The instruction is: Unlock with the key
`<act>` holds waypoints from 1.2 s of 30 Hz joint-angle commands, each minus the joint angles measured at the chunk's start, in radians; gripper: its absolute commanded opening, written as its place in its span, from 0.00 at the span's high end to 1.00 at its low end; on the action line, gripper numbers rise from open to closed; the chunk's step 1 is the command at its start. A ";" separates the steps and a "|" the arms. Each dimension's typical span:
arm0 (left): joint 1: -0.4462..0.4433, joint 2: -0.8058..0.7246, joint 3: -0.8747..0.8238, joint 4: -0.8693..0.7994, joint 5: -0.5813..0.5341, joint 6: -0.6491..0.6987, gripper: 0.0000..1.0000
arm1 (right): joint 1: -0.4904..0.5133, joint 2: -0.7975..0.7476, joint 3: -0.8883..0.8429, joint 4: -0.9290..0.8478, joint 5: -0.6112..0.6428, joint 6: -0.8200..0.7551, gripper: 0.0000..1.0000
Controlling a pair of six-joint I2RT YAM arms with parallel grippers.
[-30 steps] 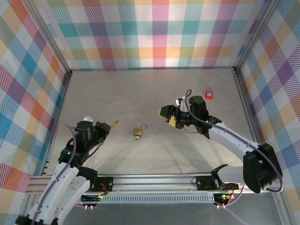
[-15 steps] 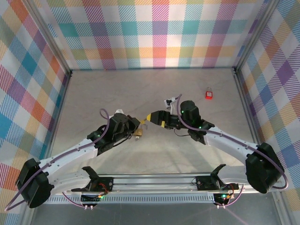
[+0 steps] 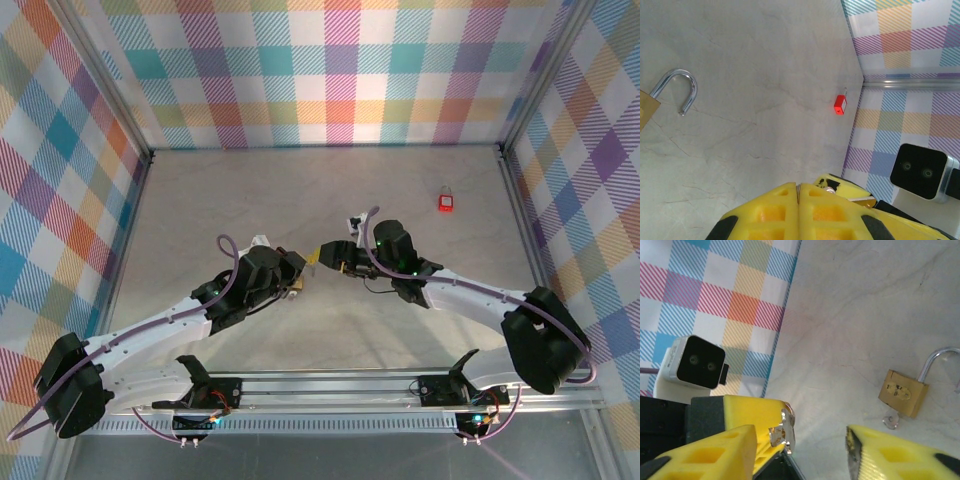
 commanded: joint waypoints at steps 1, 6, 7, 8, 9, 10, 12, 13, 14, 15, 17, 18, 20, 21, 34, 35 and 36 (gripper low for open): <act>-0.021 0.012 0.026 0.035 -0.020 -0.013 1.00 | 0.005 0.012 0.014 0.040 0.022 0.007 0.56; -0.028 0.014 0.027 0.039 -0.017 -0.013 1.00 | 0.007 0.028 0.029 0.036 0.023 0.011 0.62; -0.030 0.016 0.029 0.040 -0.013 -0.012 1.00 | 0.007 0.031 0.031 0.038 0.027 0.013 0.63; -0.033 0.016 0.029 0.037 -0.013 -0.011 1.00 | 0.007 0.031 0.034 0.036 0.027 0.012 0.65; -0.036 0.016 0.029 0.036 -0.016 -0.011 1.00 | 0.007 0.034 0.037 0.033 0.029 0.011 0.67; -0.040 0.013 0.028 0.037 -0.019 -0.011 1.00 | 0.007 0.038 0.041 0.029 0.029 0.010 0.70; -0.045 0.010 0.025 0.039 -0.025 -0.011 1.00 | 0.007 0.046 0.045 0.035 0.021 0.017 0.73; -0.048 0.013 0.025 0.042 -0.023 -0.011 1.00 | 0.007 0.053 0.048 0.039 0.017 0.020 0.74; -0.051 0.015 0.025 0.042 -0.021 -0.010 1.00 | 0.007 0.055 0.047 0.042 0.016 0.021 0.76; -0.055 0.016 0.025 0.043 -0.023 -0.012 1.00 | 0.007 0.057 0.047 0.043 0.017 0.023 0.78; -0.064 0.016 0.017 0.052 -0.031 -0.013 1.00 | 0.007 0.055 0.048 0.041 0.017 0.025 0.86; -0.065 0.016 0.015 0.052 -0.031 -0.014 1.00 | 0.007 0.055 0.050 0.040 0.016 0.026 0.90; -0.068 0.013 0.005 0.061 -0.034 -0.017 1.00 | 0.007 0.049 0.053 0.037 0.013 0.028 0.97; -0.069 0.012 0.001 0.063 -0.035 -0.017 1.00 | 0.006 0.043 0.053 0.029 0.013 0.028 1.00; -0.071 -0.002 -0.116 0.649 0.147 0.312 0.09 | -0.092 -0.146 0.116 -0.204 -0.088 -0.033 1.00; -0.072 0.025 -0.114 0.696 0.165 0.309 0.09 | -0.105 -0.159 0.122 -0.203 -0.107 -0.022 1.00; -0.072 0.052 -0.112 0.730 0.176 0.304 0.10 | -0.114 -0.169 0.129 -0.204 -0.122 -0.015 1.00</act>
